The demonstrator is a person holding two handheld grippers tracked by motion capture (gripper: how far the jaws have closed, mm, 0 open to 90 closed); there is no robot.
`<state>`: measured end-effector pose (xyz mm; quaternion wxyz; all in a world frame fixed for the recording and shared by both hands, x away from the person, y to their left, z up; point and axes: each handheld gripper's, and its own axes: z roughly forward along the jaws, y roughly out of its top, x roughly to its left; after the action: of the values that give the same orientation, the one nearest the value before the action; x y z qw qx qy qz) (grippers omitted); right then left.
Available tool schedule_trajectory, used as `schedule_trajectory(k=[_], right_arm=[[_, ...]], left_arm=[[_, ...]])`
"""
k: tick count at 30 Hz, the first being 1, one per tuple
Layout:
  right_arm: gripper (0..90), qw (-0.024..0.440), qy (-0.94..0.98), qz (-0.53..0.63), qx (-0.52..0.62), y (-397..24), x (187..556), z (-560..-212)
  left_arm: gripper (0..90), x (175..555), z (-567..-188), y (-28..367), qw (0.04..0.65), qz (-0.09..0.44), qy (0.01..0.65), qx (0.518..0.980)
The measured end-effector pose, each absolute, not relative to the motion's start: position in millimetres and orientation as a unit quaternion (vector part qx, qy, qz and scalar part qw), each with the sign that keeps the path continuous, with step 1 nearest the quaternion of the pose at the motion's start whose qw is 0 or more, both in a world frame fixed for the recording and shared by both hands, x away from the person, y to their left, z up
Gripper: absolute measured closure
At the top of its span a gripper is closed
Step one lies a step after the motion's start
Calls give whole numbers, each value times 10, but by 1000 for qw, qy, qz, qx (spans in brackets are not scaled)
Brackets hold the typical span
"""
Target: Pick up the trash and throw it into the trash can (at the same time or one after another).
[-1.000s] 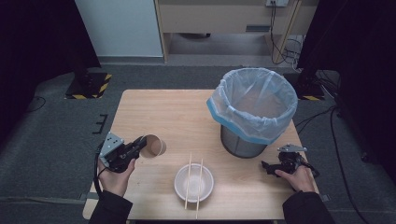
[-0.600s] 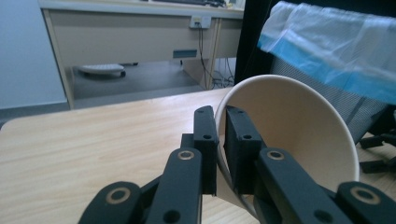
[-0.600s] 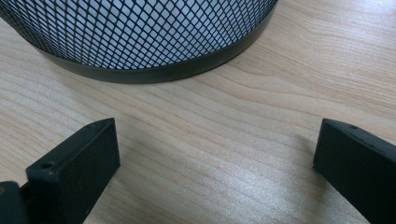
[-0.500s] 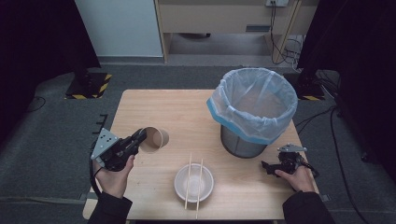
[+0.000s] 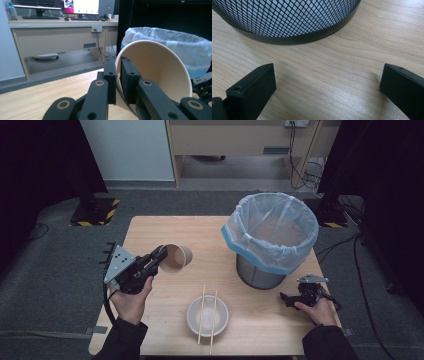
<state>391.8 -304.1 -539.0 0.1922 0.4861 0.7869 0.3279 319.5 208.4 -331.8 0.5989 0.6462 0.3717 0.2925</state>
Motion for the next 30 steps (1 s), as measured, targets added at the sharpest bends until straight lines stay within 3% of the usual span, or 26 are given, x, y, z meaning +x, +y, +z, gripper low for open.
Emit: schedule_trajectory(k=[30], right_arm=[[7, 192, 786, 329, 487, -3038, 3918, -5390]], left_arm=[[835, 3529, -2775, 1378, 643, 278, 316, 640]])
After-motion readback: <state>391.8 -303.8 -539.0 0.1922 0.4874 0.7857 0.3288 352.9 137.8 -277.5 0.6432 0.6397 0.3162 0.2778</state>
